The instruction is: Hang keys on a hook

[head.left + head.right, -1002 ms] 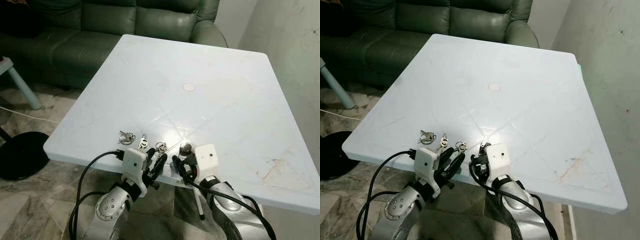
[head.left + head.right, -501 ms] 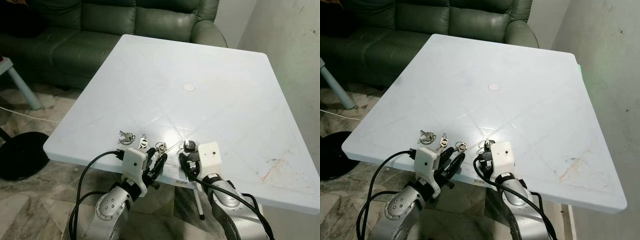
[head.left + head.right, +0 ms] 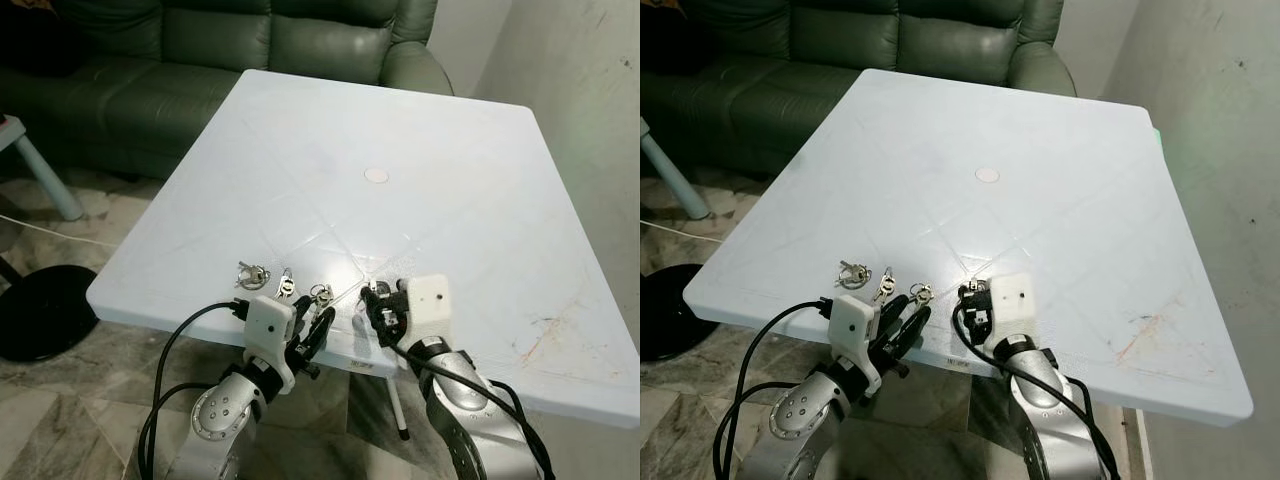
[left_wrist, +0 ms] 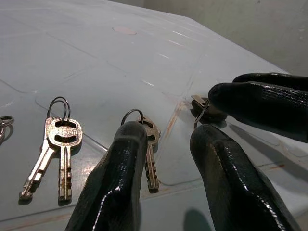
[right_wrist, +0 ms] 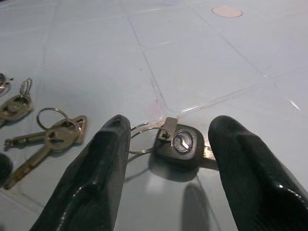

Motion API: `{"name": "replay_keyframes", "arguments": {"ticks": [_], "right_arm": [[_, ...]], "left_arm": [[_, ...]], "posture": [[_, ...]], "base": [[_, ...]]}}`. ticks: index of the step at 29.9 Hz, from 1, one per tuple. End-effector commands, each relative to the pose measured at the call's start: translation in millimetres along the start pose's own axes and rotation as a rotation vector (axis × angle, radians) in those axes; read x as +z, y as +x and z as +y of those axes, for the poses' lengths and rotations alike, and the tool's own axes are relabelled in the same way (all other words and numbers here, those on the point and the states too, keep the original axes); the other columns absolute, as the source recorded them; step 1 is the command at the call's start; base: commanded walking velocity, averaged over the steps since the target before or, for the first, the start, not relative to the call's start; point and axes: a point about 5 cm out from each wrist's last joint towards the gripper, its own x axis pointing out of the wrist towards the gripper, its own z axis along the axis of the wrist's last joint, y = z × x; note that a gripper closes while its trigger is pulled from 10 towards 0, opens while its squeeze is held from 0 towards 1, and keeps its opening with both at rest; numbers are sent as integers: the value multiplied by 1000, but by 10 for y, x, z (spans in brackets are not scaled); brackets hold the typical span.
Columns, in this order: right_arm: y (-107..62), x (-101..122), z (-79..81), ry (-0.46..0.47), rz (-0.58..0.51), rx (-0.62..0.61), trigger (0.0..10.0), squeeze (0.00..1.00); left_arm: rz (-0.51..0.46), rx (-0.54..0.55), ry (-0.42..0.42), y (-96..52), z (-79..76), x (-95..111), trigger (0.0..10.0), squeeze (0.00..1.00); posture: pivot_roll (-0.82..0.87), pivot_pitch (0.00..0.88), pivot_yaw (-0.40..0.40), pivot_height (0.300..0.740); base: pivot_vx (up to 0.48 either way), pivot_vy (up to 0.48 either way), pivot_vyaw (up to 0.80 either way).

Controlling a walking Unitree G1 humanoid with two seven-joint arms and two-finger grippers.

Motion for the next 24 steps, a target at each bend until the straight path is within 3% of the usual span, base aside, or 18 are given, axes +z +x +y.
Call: {"name": "replay_keyframes", "arguments": {"ticks": [1,5,9,20,21,22,24], "right_arm": [[-4,-27,-22,23,6,-3,10000,980],[13,-41,-30,-10,11,-35,10000,1000],[0,-53,13,24,3,3,10000,1000],[-12,-70,135,2,4,87,10000,1000],[-2,-76,143,-4,10,90,10000,839],[6,-75,154,-18,5,97,10000,0],[21,-86,161,-30,12,89,10000,0]], "left_arm": [[-12,-16,2,18,-40,24,10000,0],[-11,-17,3,12,-40,22,10000,0],[-9,-20,2,4,-45,18,10000,0],[-9,-23,1,4,-53,21,10000,0],[-10,-23,0,6,-52,24,10000,0],[-10,-22,0,7,-52,26,10000,0],[-12,-23,0,7,-55,31,10000,0]], "posture": [[122,88,-67,740],[122,86,-65,740],[124,88,-65,740],[126,92,-67,740],[125,92,-67,740],[125,92,-67,740],[127,97,-67,740]], "base": [[0,0,0],[0,0,0],[0,0,0],[0,0,0],[0,0,0],[0,0,0],[0,0,0]]}}
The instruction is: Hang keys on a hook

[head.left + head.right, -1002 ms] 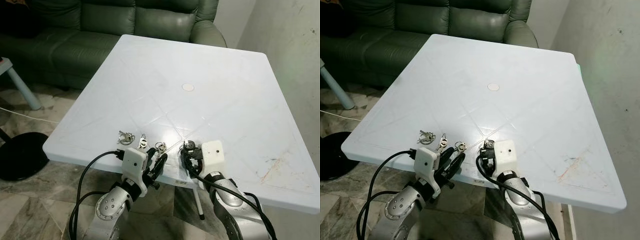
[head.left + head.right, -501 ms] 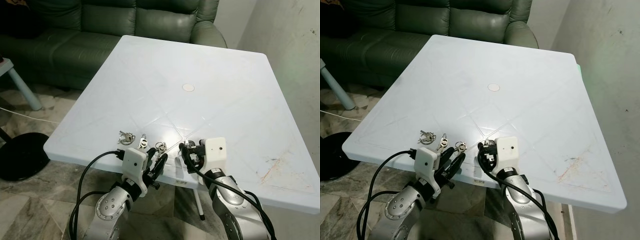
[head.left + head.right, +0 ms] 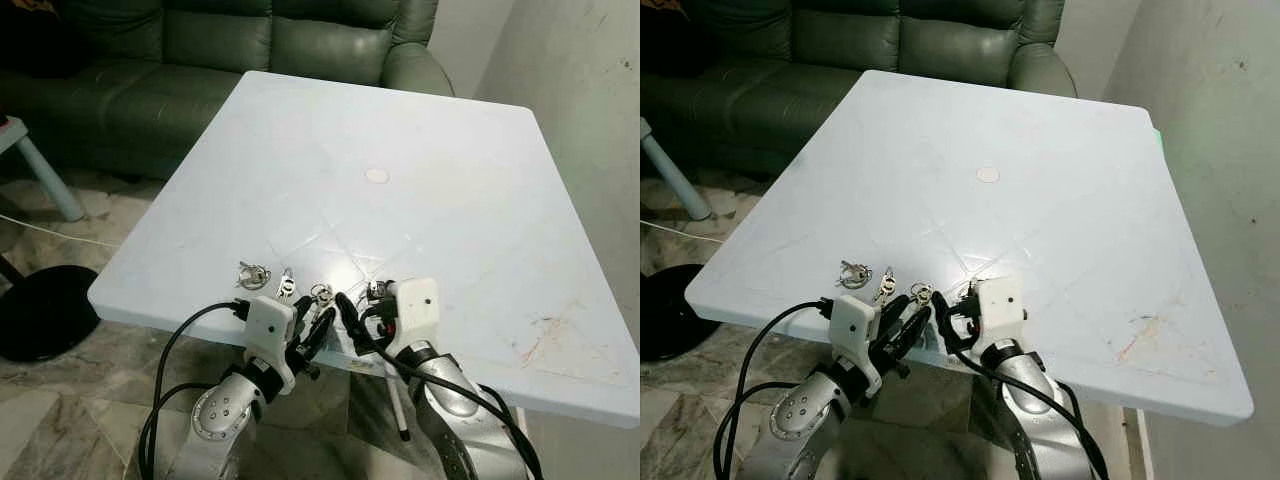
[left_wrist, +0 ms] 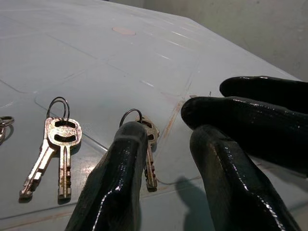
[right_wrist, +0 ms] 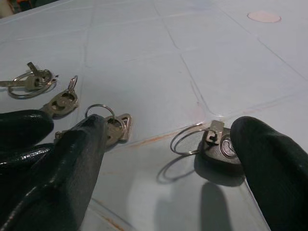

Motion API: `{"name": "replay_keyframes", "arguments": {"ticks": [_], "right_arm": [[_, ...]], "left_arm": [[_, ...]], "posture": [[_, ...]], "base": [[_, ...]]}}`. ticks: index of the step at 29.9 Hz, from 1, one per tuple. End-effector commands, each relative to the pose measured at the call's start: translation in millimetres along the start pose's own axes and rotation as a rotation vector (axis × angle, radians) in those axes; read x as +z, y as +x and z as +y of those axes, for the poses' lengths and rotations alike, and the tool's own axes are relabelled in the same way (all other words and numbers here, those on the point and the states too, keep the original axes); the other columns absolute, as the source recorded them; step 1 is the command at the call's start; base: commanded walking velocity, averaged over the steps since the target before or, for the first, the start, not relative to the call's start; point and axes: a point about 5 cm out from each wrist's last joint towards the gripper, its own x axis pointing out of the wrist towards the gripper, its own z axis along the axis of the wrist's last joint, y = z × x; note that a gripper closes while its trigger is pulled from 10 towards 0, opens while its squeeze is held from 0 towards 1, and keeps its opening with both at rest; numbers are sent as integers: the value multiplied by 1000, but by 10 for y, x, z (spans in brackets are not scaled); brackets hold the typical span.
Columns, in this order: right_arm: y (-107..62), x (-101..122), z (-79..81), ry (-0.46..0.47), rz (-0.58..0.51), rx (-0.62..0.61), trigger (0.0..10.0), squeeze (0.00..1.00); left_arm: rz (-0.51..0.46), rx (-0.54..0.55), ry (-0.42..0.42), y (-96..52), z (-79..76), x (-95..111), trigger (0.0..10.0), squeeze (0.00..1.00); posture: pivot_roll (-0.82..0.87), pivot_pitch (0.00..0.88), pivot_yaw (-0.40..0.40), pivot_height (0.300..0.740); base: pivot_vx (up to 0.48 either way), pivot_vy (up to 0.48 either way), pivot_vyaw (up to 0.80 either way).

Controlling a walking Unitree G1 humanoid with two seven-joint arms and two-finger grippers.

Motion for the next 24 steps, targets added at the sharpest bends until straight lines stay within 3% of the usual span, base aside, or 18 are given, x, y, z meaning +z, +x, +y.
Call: {"name": "replay_keyframes", "arguments": {"ticks": [1,19,20,21,24], "right_arm": [[23,-58,-12,-20,38,-19,10000,0],[188,-72,-9,-60,84,-168,10000,0],[190,-71,-9,-60,83,-174,9529,0],[190,-70,-10,-63,80,-181,8118,0],[189,-77,-8,-58,86,-187,7882,0]], "left_arm": [[-13,-20,1,9,-52,36,10000,0],[-19,2,-9,-3,-45,59,10000,0],[-19,3,-9,-3,-45,59,10000,0],[-18,3,-8,-4,-45,60,10000,0],[-18,3,-8,-6,-45,60,10000,0]], "posture": [[127,97,-67,740],[137,120,-75,740],[137,120,-75,740],[137,120,-75,740],[137,120,-75,740]], "base": [[0,0,0],[0,0,0],[0,0,0],[0,0,0],[0,0,0]]}}
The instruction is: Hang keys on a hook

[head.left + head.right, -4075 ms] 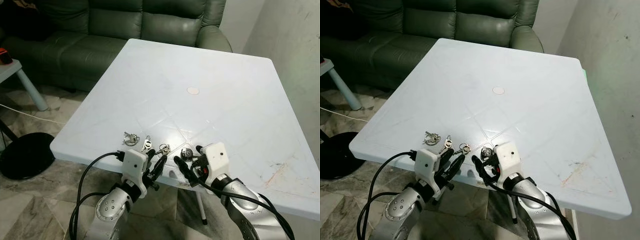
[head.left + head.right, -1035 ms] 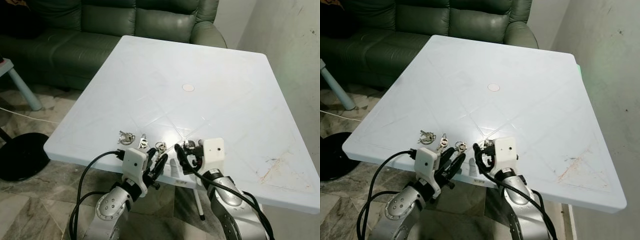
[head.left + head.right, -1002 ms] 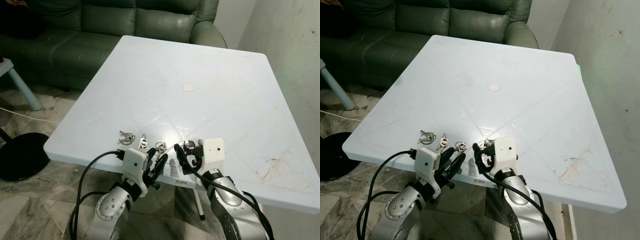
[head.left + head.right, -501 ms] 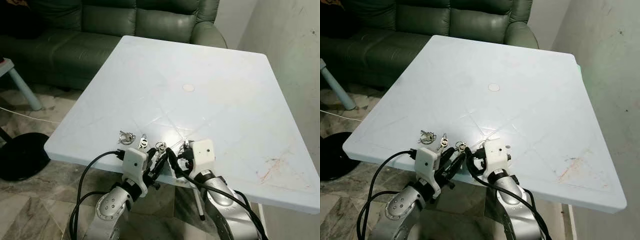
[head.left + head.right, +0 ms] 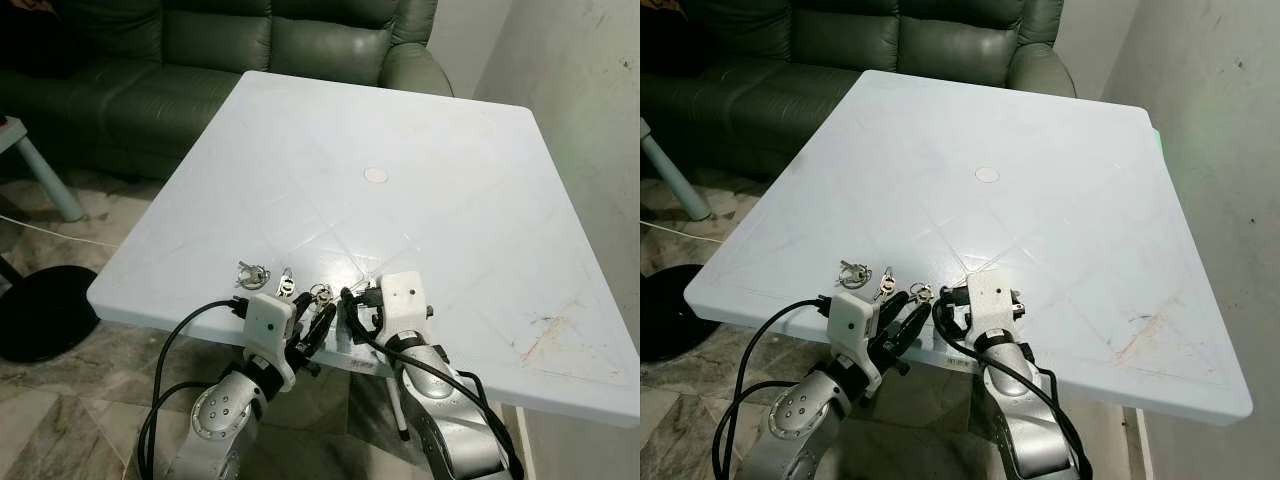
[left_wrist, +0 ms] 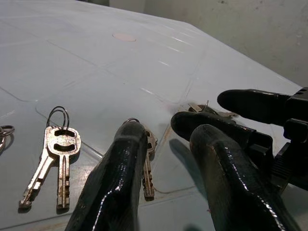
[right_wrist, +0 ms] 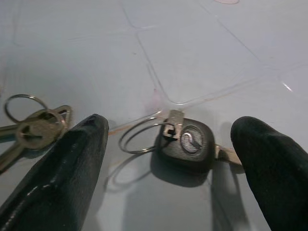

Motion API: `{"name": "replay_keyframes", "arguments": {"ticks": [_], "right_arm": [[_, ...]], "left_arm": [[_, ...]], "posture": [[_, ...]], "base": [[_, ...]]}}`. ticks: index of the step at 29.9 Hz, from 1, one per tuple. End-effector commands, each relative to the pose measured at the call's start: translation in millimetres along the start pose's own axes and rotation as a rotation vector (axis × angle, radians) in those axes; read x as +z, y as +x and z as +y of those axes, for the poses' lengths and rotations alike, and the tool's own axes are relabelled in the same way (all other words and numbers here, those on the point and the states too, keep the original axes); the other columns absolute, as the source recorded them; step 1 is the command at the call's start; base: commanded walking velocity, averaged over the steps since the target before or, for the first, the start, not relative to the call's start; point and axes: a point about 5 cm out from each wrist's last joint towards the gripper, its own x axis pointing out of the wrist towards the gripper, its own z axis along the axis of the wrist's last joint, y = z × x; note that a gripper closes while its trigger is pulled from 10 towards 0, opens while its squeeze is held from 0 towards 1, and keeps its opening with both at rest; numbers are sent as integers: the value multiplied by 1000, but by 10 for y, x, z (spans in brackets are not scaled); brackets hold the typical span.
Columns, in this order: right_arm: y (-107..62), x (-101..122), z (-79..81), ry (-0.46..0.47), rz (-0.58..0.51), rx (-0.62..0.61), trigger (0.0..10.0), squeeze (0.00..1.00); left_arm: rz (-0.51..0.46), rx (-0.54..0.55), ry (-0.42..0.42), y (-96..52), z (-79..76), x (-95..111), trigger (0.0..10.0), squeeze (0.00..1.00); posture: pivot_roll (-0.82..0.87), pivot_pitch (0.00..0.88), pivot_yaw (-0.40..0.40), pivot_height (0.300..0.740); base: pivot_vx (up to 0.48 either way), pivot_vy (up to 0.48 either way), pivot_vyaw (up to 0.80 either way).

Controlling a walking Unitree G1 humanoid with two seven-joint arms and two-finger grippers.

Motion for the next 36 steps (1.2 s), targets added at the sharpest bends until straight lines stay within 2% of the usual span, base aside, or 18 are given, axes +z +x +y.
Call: {"name": "replay_keyframes", "arguments": {"ticks": [1,36], "right_arm": [[-2,-8,17,11,0,-9,0,0],[-56,-24,-22,14,-16,-10,0,0]], "left_arm": [[-3,-4,-5,-6,-35,13,10000,0],[-2,-3,-12,-22,-45,-2,10000,0]], "posture": [[137,122,-74,740],[133,130,-78,740]], "base": [[0,0,0],[0,0,0]]}}
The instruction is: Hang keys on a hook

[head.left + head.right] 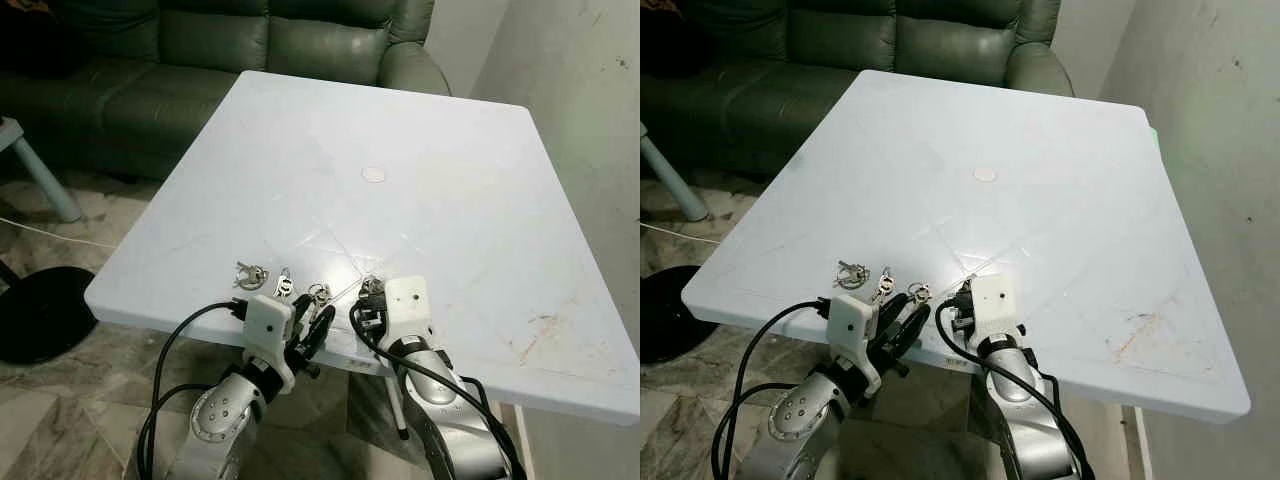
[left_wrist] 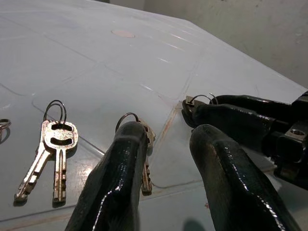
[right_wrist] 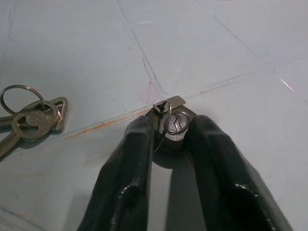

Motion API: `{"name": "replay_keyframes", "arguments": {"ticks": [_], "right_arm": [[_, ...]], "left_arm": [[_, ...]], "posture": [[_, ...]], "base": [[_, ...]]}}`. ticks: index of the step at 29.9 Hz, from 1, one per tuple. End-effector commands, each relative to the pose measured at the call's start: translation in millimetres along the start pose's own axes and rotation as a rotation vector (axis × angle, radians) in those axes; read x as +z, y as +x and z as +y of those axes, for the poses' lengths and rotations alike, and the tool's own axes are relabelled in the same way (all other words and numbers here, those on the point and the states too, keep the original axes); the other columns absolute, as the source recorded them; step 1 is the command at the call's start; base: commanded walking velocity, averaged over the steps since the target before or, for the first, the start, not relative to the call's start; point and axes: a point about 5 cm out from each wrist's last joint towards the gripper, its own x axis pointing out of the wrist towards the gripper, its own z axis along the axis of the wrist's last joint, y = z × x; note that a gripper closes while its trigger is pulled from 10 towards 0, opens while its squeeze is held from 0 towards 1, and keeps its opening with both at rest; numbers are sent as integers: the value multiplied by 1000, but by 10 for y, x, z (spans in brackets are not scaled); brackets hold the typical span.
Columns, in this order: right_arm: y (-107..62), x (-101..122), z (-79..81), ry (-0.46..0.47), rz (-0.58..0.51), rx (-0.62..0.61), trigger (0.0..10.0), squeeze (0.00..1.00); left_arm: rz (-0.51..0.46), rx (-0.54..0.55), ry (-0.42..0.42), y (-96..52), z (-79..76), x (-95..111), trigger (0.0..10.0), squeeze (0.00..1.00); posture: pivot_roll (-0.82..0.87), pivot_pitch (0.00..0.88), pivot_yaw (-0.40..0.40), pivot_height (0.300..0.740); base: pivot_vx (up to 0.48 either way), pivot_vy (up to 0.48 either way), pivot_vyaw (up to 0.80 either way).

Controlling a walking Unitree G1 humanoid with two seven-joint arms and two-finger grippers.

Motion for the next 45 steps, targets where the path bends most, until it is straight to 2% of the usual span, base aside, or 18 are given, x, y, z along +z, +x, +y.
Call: {"name": "replay_keyframes", "arguments": {"ticks": [1,19,22,23,27,28,29,30,32,33,35,37,38,39,41,45], "right_arm": [[-22,16,-10,11,-11,-13,0,0],[-36,35,-12,43,-28,-8,0,0],[-41,96,-33,69,-79,-2,0,0],[-30,136,-88,112,-102,-26,0,0],[7,234,-196,152,-151,-70,0,0],[17,283,-250,167,-185,-87,667,0],[17,283,-250,167,-185,-87,667,0],[50,358,-348,193,-218,-108,10000,0],[65,382,-388,210,-228,-110,10000,0],[76,450,-458,238,-280,-106,10000,0],[54,556,-510,190,-377,-87,10000,0],[44,622,-608,109,-427,-109,10000,0],[26,672,-696,120,-462,-127,10000,0],[21,681,-712,130,-470,-128,10000,0],[-9,708,-799,167,-502,-158,10000,0],[-23,691,-805,189,-502,-153,10000,0]], "left_arm": [[-9,-7,-3,-2,-44,21,10000,0],[-18,7,1,12,-42,41,10000,0],[-20,37,3,40,-13,52,10000,0],[-21,58,-1,79,8,64,10000,0],[-41,77,-13,159,30,122,10000,0],[-44,93,-13,205,51,147,10000,0],[-44,93,-13,205,51,147,10000,0],[-55,125,-12,296,97,208,10000,0],[-61,139,-15,331,119,232,10000,0],[-69,179,-16,389,180,274,10000,0],[-72,214,-19,453,251,320,10000,0],[-102,253,18,527,358,425,10000,0],[-128,270,49,588,458,544,10000,0],[-132,271,53,600,476,567,10000,0],[-195,279,78,633,585,746,10000,0],[-231,282,94,634,667,859,10000,0]], "posture": [[133,131,-78,740],[133,132,-77,740],[132,127,-77,740],[130,115,-76,740],[128,107,-74,740],[128,95,-74,740],[128,95,-74,740],[127,85,-70,740],[126,82,-70,740],[126,74,-69,740],[124,67,-66,740],[122,56,-64,740],[118,48,-62,740],[118,48,-62,740],[110,34,-57,740],[107,27,-53,740]], "base": [[0,0,0],[0,0,0],[0,0,0],[0,0,0],[0,0,0],[0,0,0],[0,0,0],[0,0,0],[0,0,0],[0,0,0],[0,0,0],[0,0,0],[0,0,0],[0,0,0],[0,0,0],[0,0,0]]}}
